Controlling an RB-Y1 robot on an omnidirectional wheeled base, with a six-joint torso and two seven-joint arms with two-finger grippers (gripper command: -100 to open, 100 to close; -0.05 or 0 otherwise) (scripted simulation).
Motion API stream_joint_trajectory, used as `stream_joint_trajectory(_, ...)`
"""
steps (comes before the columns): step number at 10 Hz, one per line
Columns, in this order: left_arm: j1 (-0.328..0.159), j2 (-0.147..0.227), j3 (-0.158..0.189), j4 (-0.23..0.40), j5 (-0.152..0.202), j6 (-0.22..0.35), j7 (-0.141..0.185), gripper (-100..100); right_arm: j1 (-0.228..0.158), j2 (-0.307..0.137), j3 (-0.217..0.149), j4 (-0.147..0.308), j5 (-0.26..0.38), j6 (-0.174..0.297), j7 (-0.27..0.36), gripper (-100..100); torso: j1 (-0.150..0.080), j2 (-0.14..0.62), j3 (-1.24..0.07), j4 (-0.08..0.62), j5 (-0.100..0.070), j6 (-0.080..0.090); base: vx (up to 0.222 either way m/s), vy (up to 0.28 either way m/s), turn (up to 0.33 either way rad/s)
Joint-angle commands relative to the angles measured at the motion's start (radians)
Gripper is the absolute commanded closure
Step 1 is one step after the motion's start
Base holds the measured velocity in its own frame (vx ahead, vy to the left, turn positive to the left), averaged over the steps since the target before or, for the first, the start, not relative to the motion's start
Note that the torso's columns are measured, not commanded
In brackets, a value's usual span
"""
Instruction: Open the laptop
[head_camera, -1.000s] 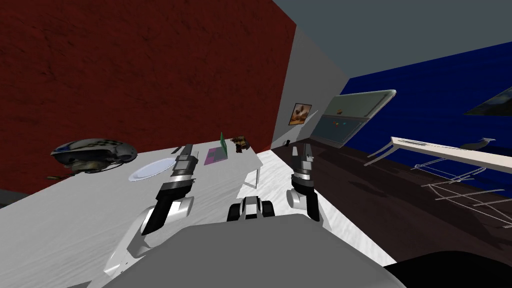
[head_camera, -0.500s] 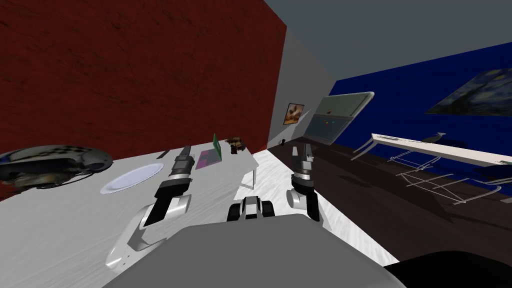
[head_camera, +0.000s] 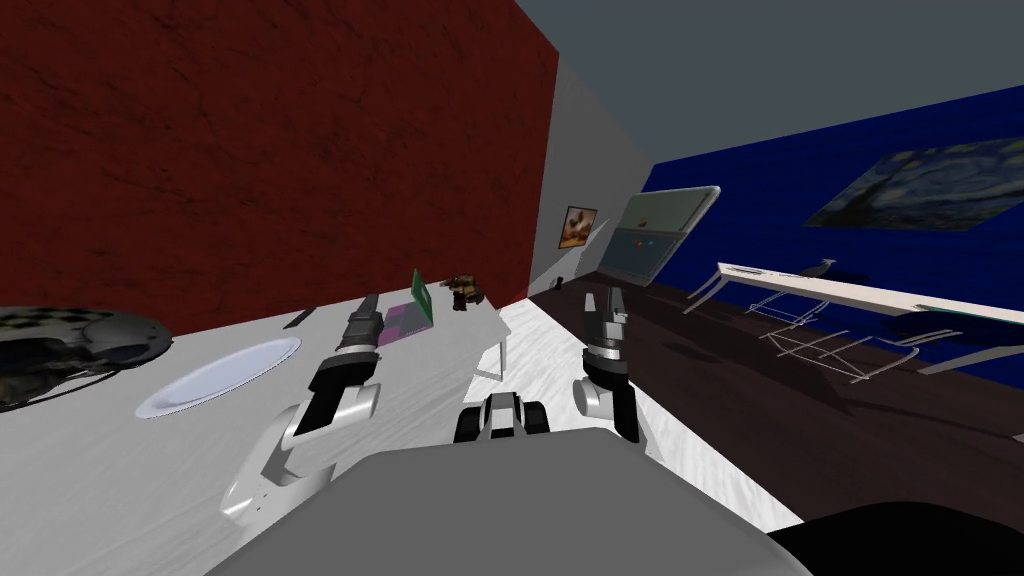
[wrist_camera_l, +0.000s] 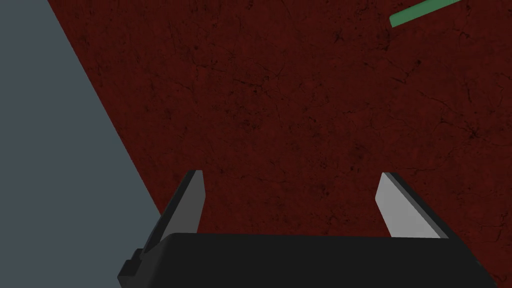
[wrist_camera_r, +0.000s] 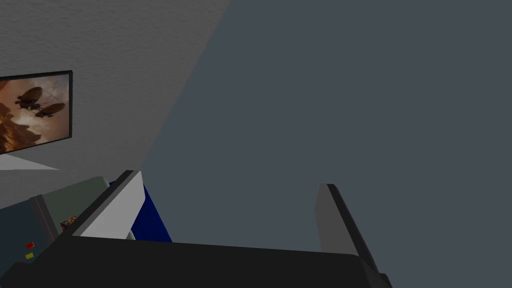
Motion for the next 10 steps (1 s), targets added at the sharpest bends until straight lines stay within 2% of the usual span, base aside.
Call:
stream_joint_trajectory(1, -0.026, 0.005, 0.038, 0.044, -0.007, 0.044, -0.003, -100, 0.0, 0.0, 0.0, 0.0, 0.0, 0.0, 0.0, 0, 0.0, 0.0, 0.0, 0.0, 0.0, 0.0, 0.031, -0.028, -0.12)
stream_joint_trajectory(10, -0.139, 0.066, 0.185, 0.197, -0.042, 0.262, -0.024, -100, 0.0, 0.0, 0.0, 0.0, 0.0, 0.0, 0.0, 0, 0.0, 0.0, 0.0, 0.0, 0.0, 0.0, 0.034, -0.029, -0.147)
